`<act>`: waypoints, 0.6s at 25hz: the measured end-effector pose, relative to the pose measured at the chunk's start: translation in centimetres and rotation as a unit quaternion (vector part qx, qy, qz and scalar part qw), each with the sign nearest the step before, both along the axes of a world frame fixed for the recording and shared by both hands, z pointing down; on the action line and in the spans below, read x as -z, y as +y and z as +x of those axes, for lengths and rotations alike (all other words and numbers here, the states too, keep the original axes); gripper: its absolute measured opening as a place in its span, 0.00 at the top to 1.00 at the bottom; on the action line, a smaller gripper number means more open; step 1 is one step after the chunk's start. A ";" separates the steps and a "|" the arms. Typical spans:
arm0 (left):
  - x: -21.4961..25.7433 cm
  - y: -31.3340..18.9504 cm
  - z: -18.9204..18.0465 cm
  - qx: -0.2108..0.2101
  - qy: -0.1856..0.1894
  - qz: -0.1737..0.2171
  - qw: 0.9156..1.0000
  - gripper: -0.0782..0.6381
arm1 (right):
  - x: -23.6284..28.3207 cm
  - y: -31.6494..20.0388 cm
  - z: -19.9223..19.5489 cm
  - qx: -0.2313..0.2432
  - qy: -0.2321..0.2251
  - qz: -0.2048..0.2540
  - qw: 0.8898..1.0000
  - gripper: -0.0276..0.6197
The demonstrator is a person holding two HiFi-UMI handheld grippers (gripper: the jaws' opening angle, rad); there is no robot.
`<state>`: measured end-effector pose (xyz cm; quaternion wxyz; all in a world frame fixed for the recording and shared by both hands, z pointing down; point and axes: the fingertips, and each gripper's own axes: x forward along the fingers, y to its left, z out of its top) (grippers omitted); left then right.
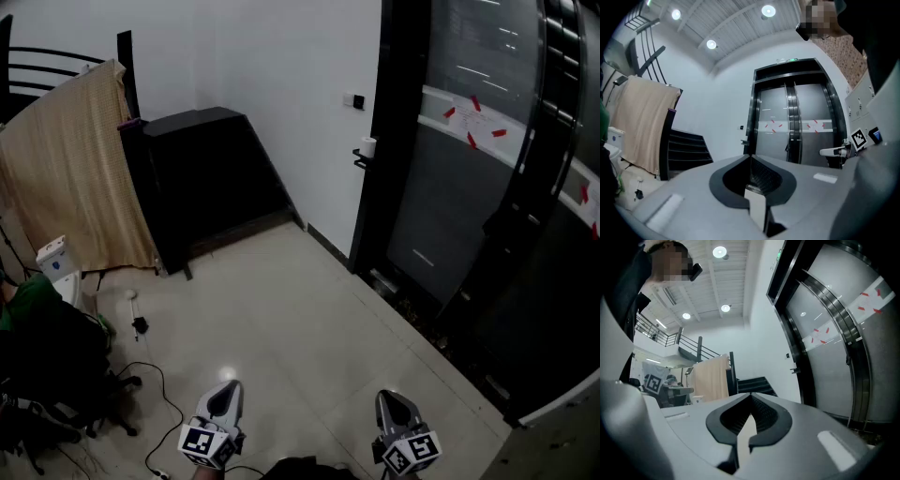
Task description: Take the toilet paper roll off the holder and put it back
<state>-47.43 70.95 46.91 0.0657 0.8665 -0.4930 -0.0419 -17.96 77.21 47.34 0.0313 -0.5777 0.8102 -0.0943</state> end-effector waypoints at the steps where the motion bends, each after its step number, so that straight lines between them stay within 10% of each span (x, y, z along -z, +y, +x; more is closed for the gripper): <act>1: -0.8 0.0 0.0 -0.001 0.001 0.000 1.000 0.88 | -0.1 0.1 -0.1 0.002 0.006 -0.003 1.000 0.94; 15: -4.1 -2.3 -1.7 0.012 -0.005 -0.035 0.999 0.88 | 0.1 -3.6 -2.3 0.032 0.027 -0.005 0.999 0.94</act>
